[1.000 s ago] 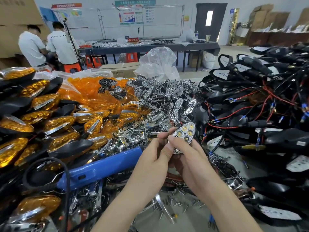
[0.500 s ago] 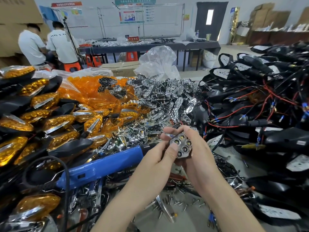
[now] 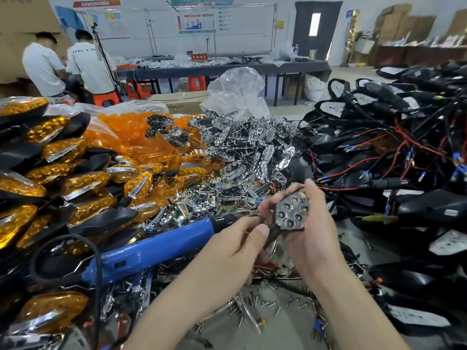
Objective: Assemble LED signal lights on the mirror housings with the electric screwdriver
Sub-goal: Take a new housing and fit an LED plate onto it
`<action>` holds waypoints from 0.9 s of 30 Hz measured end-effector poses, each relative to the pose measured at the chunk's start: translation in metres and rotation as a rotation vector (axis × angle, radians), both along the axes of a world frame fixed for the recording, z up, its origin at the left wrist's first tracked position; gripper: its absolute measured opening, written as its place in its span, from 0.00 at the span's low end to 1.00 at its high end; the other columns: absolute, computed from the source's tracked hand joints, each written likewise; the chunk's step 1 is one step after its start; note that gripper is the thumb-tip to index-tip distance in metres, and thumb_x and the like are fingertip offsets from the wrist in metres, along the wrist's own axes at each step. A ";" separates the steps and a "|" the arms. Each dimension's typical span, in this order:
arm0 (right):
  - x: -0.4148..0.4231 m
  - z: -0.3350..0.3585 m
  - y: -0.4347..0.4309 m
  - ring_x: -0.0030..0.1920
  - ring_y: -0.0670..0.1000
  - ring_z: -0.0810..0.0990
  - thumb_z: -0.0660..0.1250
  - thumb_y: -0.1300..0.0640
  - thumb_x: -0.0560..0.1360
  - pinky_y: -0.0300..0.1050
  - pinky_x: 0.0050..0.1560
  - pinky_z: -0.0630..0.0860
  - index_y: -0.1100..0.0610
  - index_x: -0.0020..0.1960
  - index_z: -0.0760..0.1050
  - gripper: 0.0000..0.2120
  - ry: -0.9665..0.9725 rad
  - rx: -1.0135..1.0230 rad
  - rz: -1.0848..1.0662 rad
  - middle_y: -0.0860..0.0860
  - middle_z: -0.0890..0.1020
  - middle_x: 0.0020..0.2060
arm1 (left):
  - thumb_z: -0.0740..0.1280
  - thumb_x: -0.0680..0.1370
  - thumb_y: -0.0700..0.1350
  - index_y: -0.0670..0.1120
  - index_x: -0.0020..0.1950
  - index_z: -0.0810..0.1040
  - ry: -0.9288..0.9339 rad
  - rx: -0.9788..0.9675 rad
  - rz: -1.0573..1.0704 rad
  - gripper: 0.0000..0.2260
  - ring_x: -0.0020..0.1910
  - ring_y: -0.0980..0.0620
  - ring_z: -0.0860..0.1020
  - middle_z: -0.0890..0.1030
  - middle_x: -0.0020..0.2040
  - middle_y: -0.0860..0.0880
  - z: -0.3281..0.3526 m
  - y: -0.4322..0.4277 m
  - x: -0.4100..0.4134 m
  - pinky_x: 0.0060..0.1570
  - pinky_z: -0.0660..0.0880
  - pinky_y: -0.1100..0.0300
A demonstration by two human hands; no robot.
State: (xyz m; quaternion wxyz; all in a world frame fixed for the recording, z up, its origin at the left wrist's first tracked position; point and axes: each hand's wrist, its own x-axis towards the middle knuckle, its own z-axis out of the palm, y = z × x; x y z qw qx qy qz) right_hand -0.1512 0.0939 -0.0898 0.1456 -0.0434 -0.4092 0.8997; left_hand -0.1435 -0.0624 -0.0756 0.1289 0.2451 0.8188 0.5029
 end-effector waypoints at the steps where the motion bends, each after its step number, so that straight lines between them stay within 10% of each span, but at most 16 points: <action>1: 0.000 0.001 0.004 0.37 0.55 0.83 0.60 0.46 0.84 0.51 0.43 0.84 0.52 0.39 0.77 0.18 0.018 -0.040 -0.028 0.53 0.81 0.35 | 0.56 0.83 0.58 0.65 0.62 0.70 -0.006 -0.024 0.001 0.09 0.28 0.61 0.76 0.84 0.44 0.58 -0.001 -0.002 -0.001 0.31 0.71 0.70; 27: 0.002 0.003 0.020 0.33 0.53 0.79 0.58 0.46 0.84 0.47 0.35 0.80 0.52 0.42 0.74 0.16 0.066 -0.002 -0.191 0.52 0.79 0.34 | 0.63 0.79 0.57 0.57 0.44 0.78 0.241 -0.255 0.040 0.08 0.34 0.58 0.79 0.83 0.40 0.61 -0.005 0.004 0.001 0.40 0.79 0.53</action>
